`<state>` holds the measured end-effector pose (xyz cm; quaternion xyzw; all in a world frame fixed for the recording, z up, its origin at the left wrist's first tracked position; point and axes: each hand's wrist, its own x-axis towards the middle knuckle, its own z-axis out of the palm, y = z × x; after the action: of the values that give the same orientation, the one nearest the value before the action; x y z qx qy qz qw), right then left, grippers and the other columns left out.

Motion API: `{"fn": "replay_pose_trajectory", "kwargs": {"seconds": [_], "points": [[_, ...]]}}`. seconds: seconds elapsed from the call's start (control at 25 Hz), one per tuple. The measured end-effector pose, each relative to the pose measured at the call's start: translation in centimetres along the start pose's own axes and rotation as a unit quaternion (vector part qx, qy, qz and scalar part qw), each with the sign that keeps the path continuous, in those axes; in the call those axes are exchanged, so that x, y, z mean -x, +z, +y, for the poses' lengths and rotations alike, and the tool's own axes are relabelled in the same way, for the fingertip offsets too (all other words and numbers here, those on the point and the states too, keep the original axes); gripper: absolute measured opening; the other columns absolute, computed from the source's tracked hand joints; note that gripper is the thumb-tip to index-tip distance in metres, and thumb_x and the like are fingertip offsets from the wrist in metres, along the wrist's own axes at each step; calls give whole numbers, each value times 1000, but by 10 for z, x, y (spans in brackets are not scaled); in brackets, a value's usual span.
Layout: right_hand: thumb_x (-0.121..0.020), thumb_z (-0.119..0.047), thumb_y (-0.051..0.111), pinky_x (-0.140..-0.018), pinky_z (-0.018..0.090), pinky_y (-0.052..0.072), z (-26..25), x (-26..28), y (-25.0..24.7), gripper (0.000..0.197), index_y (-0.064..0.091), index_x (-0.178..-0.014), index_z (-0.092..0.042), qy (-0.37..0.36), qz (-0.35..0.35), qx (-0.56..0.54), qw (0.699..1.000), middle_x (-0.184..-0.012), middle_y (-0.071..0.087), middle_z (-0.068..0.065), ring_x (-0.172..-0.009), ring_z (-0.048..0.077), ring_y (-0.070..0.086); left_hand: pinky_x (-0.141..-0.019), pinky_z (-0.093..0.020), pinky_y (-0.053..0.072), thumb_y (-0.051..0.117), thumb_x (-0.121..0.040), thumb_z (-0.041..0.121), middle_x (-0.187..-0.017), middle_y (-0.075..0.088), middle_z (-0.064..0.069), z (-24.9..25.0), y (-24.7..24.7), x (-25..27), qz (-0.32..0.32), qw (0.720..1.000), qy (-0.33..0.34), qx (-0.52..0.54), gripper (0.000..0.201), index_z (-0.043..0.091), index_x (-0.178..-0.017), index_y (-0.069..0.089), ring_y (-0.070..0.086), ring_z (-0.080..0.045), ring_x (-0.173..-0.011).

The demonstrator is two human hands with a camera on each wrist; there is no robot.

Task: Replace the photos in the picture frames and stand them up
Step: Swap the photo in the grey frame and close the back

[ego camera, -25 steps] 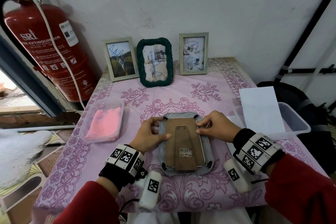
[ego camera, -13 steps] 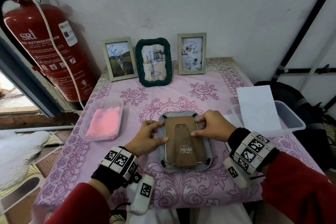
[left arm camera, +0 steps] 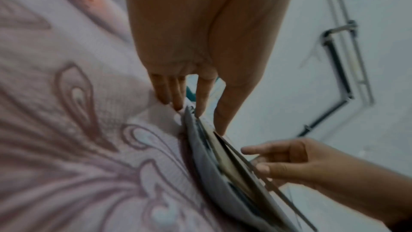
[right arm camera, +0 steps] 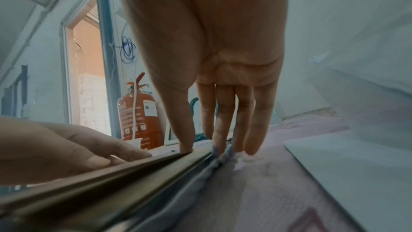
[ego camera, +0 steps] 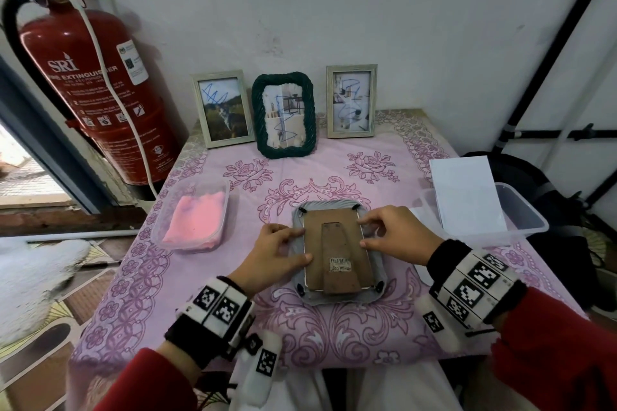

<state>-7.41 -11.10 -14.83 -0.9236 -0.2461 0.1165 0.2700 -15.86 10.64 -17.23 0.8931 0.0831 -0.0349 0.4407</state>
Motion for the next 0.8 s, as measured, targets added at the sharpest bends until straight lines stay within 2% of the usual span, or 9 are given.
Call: {"fn": "replay_pose_trajectory", "kwargs": {"seconds": [0.08, 0.16, 0.24, 0.28, 0.44, 0.6, 0.8], "points": [[-79, -17, 73, -63, 11, 38, 1, 16, 4, 32, 66, -110, -11, -10, 8, -6, 1000, -92, 67, 1, -67, -4, 50, -99, -26, 41, 71, -80, 27, -114, 46, -5, 0, 6, 18, 55, 997, 33, -53, 45, 16, -122, 59, 51, -15, -105], [-79, -17, 72, -60, 6, 37, 3, 32, 11, 23, 70, -101, -11, -14, 13, -5, 1000, -87, 68, -1, -62, -6, 50, -85, -19, 44, 73, -77, 33, -98, 51, 1, 0, 12, 37, 112, 990, 61, -57, 34, 19, -108, 65, 55, -11, -89], [-78, -19, 73, -58, 5, 37, 1, 49, 18, 20, 71, -96, -13, -14, 26, 2, 1000, -80, 65, -4, -59, -6, 49, -71, -8, 40, 75, -73, 38, -86, 52, 6, -1, 21, 52, 156, 985, 66, -43, 29, 21, -95, 66, 54, -7, -78], [-77, -20, 73, -58, 6, 37, 0, 55, 22, 20, 71, -96, -14, -15, 36, 3, 999, -78, 62, -6, -58, -6, 48, -68, -8, 39, 76, -71, 42, -83, 51, 7, -2, 26, 59, 170, 983, 63, -39, 29, 23, -91, 65, 53, -6, -75], [-76, -20, 74, -66, 12, 40, -3, 66, 36, 25, 70, -101, -15, -12, 79, -12, 997, -85, 64, -2, -58, -6, 46, -66, -20, 40, 77, -67, 48, -78, 53, 2, -6, 46, 70, 196, 980, 37, -17, 33, 24, -85, 60, 52, -11, -72], [-75, -20, 76, -67, 13, 42, -2, 68, 41, 28, 71, -101, -13, -2, 107, -35, 994, -82, 62, -3, -57, -4, 47, -71, -26, 42, 78, -68, 43, -78, 51, 3, -9, 53, 69, 210, 977, 28, -23, 37, 20, -92, 61, 52, -14, -75], [-74, -26, 77, -70, 14, 42, -5, 68, 42, 38, 69, -108, -12, -3, 98, -18, 995, -94, 70, 4, -65, 1, 49, -71, -26, 41, 78, -69, 41, -76, 49, 5, -9, 54, 69, 216, 975, 37, -23, 37, 21, -95, 61, 50, -13, -76]]}}
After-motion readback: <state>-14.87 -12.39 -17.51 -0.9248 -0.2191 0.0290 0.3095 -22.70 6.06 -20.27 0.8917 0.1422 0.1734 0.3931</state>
